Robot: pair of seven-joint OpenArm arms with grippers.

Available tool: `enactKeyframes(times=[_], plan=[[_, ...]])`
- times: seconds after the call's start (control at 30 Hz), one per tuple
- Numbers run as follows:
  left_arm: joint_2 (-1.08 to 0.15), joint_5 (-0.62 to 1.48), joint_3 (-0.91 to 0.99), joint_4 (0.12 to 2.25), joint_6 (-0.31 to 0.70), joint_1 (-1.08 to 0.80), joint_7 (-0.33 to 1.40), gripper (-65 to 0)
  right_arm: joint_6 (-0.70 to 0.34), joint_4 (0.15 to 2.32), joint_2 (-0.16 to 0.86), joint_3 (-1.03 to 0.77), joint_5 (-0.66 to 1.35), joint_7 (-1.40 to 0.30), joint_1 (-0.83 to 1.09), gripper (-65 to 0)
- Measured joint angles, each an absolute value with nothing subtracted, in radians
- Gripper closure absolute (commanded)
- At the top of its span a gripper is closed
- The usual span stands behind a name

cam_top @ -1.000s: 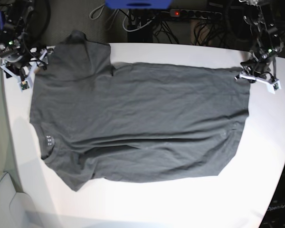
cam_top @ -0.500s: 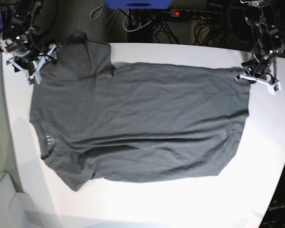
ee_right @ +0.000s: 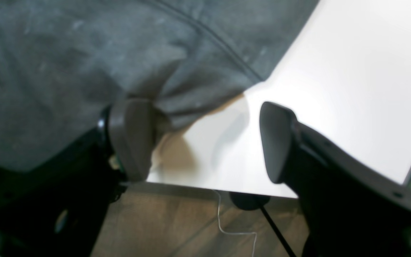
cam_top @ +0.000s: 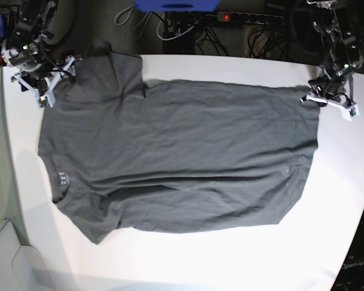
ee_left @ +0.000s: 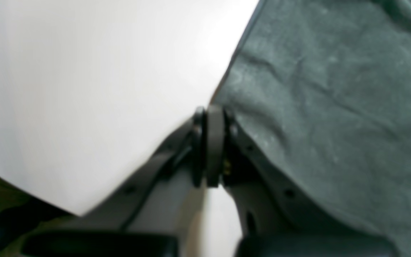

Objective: Layout the t-shirt on the table in an organized manner, then fold the t-shirt properly
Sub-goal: 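Adjust the right gripper's grip on the shirt shoulder edge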

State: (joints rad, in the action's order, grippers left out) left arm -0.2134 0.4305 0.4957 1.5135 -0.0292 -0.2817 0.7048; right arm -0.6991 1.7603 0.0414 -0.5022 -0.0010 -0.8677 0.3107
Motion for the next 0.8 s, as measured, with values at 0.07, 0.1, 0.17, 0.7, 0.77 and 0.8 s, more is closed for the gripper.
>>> enactKeyframes(times=[0.07,0.1,0.17,0.7,0.77,0.8], plan=[[-0.213,0.43,0.496,1.514,-0.029,-0.282,0.705,-0.3,-0.699,1.754,0.043,-0.48,0.0,-0.862,0.308,-45.9],[-0.213,0.43,0.496,1.514,-0.029,-0.282,0.704,-0.3,-0.699,1.744,0.046,-0.469,0.002,-0.851,0.303,-45.9],[-0.213,0.431,0.496,1.514,-0.029,-0.283,0.704,-0.3,-0.699,1.726,0.047,-0.462,0.015,-0.84,0.291,-45.8],[-0.21,0.438,0.497,1.521,-0.025,-0.296,0.698,-0.2,-0.699,1.604,0.093,-0.466,0.041,-0.787,0.2,-4.9],[-0.21,0.437,0.499,1.531,-0.026,-0.296,0.704,-0.2,-0.699,1.651,0.085,-0.466,0.02,-0.829,0.212,-4.9],[-0.208,0.437,0.508,1.542,-0.026,-0.298,0.727,-0.2,-0.699,1.676,0.082,-0.465,0.005,-0.854,0.224,-4.8]])
